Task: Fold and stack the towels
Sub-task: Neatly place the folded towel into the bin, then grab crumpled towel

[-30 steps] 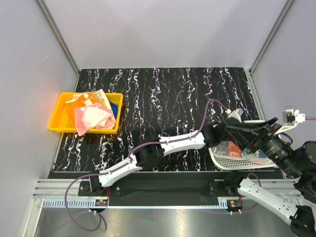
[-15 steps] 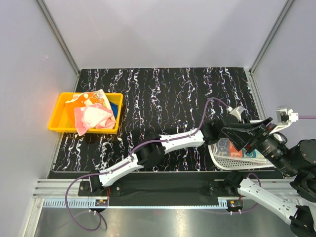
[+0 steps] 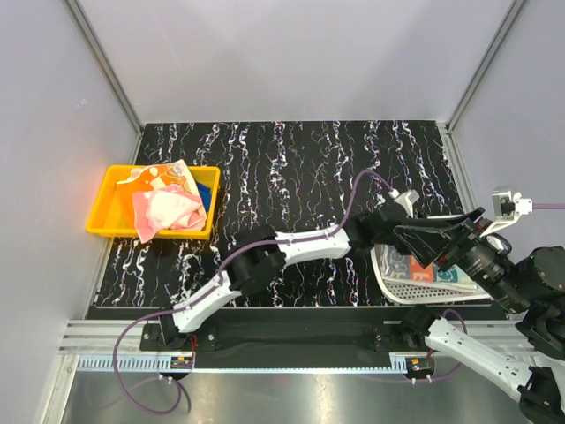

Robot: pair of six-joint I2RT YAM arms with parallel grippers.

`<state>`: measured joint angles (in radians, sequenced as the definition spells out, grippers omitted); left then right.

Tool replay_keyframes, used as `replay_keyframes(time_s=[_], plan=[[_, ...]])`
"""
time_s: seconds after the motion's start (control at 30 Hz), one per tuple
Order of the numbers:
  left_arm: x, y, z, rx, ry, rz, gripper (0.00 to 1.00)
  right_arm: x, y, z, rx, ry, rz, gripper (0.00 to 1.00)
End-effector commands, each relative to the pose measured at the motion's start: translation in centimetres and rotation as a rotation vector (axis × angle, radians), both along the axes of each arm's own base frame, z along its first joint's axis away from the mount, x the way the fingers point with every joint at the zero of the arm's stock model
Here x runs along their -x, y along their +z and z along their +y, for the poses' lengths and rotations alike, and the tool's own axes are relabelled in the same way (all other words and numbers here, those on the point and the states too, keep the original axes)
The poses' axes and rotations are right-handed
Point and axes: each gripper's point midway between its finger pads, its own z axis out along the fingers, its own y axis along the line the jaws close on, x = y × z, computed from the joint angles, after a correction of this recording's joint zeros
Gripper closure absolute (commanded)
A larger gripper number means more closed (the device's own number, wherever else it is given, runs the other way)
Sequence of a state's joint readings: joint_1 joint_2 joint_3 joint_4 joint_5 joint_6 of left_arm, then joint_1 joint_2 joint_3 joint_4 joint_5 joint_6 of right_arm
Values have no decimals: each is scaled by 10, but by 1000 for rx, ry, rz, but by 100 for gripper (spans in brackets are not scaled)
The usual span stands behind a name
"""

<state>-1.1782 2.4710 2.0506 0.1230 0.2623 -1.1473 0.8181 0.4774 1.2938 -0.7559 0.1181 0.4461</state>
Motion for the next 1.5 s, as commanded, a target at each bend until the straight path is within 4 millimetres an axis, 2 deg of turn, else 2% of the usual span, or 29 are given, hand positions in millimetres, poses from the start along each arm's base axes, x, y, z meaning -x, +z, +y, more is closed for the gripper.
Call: replay_keyframes(time_s=[0.0, 0.03, 0.07, 0.13, 0.17, 0.2, 0.23, 0.27, 0.3, 0.33, 0.37, 0.43, 0.47, 0.5, 0.53, 0.57, 0.6, 0.63, 0.67, 0.7, 0.77, 0.8, 0.9, 1.03, 1.2, 1.23, 1.27, 1.3, 1.47], plan=[[-12, 117, 28, 193, -1, -193, 42, -9, 7, 16, -14, 20, -4, 46], [-17, 142, 41, 221, 19, -219, 42, -11, 6, 17, -11, 20, 2, 46], [-20, 120, 52, 174, 32, -209, 42, -13, 6, 20, -9, 22, 3, 46], [-35, 139, 81, 187, 83, -224, 42, -19, 6, 24, -7, 13, 10, 44], [-40, 116, 99, 141, 104, -206, 42, -22, 4, 25, -4, 3, 18, 43], [-45, 109, 113, 120, 126, -199, 42, -28, 2, 28, 1, -10, 29, 42], [-63, 105, 133, 100, 178, -211, 42, -32, -1, 30, 10, -21, 40, 41], [-65, 129, 156, 120, 208, -232, 42, -37, -5, 32, 20, -35, 52, 41], [-68, 95, 178, 45, 231, -205, 42, -45, -11, 37, 35, -49, 72, 41], [-85, 96, 202, 28, 287, -217, 41, -50, -14, 41, 43, -52, 83, 39], [-85, 104, 226, 15, 320, -225, 41, -55, -20, 45, 54, -62, 97, 39], [-98, 70, 278, -128, 418, -213, 41, -72, -33, 56, 92, -90, 137, 39], [-98, 86, 301, -122, 462, -239, 40, -78, -36, 61, 103, -98, 144, 39], [-110, 65, 333, -206, 545, -230, 40, -89, -48, 68, 142, -117, 173, 39], [-108, 49, 358, -286, 582, -200, 40, -95, -51, 71, 156, -128, 183, 39], [-109, 47, 379, -325, 629, -204, 39, -101, -55, 77, 169, -133, 188, 38], [-118, 55, 415, -365, 736, -235, 39, -110, -65, 85, 200, -138, 208, 38], [-110, 38, 443, -472, 776, -205, 39, -115, -72, 90, 213, -138, 217, 38], [-110, 36, 467, -537, 836, -203, 39, -120, -74, 97, 211, -130, 213, 38], [-117, 42, 510, -610, 981, -212, 38, -128, -88, 108, 244, -119, 238, 37], [-106, 33, 558, -770, 1072, -161, 38, -137, -100, 123, 257, -102, 256, 38], [-110, 33, 594, -848, 1178, -153, 38, -142, -113, 136, 276, -72, 280, 38], [-104, 26, 653, -1010, 1305, -88, 37, -153, -139, 163, 310, -12, 315, 39], [-120, 13, 689, -1068, 1359, 3, 35, -165, -165, 188, 350, 41, 342, 40], [-161, 17, 725, -1123, 1407, 48, 35, -171, -194, 206, 403, 97, 376, 41], [-167, 15, 730, -1135, 1410, 56, 35, -170, -198, 206, 407, 100, 380, 41], [-174, 0, 734, -1181, 1381, 92, 35, -170, -204, 208, 411, 109, 387, 41], [-183, 6, 741, -1164, 1395, 102, 36, -170, -205, 208, 411, 110, 389, 41], [-206, -18, 746, -1172, 1362, 164, 38, -170, -216, 207, 426, 114, 394, 42]])
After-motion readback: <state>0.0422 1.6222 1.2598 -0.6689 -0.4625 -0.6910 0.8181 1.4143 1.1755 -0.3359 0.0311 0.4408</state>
